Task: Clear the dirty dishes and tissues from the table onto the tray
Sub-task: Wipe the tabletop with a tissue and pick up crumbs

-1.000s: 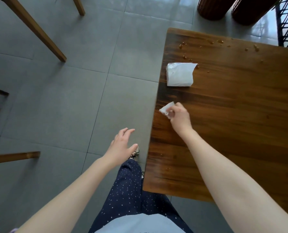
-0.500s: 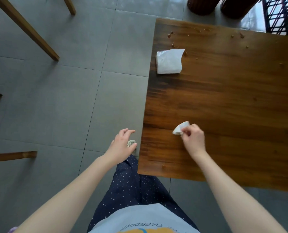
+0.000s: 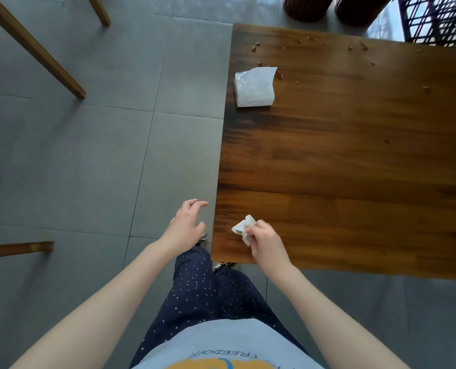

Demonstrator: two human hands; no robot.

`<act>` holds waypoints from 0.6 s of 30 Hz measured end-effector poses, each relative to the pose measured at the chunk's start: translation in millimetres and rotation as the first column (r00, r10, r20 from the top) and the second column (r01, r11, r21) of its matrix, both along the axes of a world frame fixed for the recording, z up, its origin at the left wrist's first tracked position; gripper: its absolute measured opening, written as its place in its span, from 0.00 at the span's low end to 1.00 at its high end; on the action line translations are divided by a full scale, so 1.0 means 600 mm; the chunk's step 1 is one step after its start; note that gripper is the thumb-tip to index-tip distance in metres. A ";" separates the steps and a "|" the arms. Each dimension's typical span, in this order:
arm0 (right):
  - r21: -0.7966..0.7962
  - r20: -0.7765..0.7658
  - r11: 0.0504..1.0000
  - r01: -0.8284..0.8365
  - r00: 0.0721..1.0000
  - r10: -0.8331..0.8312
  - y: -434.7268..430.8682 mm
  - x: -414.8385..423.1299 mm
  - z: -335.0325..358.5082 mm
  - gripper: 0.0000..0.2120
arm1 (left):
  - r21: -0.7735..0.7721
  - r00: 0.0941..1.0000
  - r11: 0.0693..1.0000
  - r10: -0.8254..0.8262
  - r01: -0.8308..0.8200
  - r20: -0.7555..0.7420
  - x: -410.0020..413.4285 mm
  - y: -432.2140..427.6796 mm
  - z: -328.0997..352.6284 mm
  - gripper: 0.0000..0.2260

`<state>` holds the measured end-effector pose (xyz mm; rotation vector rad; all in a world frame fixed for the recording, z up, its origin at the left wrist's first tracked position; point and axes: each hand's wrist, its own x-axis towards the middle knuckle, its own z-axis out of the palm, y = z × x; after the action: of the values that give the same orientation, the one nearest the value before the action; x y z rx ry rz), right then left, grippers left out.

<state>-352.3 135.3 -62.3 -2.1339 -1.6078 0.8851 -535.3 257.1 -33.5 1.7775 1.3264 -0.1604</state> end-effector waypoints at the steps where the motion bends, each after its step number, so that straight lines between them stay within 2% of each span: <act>1: 0.009 0.021 0.999 0.050 0.999 -0.050 0.005 0.013 0.001 0.08 | 0.000 1.000 1.000 0.000 0.000 -0.001 -0.001 -0.002 0.001 0.22; 5: 0.046 0.071 0.966 0.256 0.963 -0.259 0.011 0.085 0.005 0.06 | 0.006 1.000 1.000 -0.012 0.012 0.004 -0.012 -0.010 0.001 0.20; 7: 0.011 0.095 0.948 0.317 0.944 -0.317 -0.004 0.105 0.008 0.06 | 0.008 1.000 0.999 -0.031 0.031 0.000 -0.018 -0.011 -0.001 0.20; 10: -0.039 0.091 0.915 0.402 0.913 -0.398 -0.041 0.070 0.008 0.06 | 0.006 0.999 0.999 -0.046 0.046 0.009 -0.027 -0.012 -0.004 0.20; 15: -0.045 -0.073 0.942 0.331 0.940 -0.334 -0.046 -0.089 0.003 0.02 | 0.005 0.996 0.996 -0.093 0.093 0.014 -0.052 -0.020 -0.007 0.19; 18: -0.027 -0.094 0.960 0.278 0.955 -0.280 -0.026 -0.122 0.002 0.02 | 0.003 0.994 0.994 -0.110 0.110 0.011 -0.065 -0.022 -0.002 0.19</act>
<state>-425.7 119.5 -61.1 -2.2187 -1.2172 0.8929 -574.1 243.8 -35.0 1.8517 1.2218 -0.2086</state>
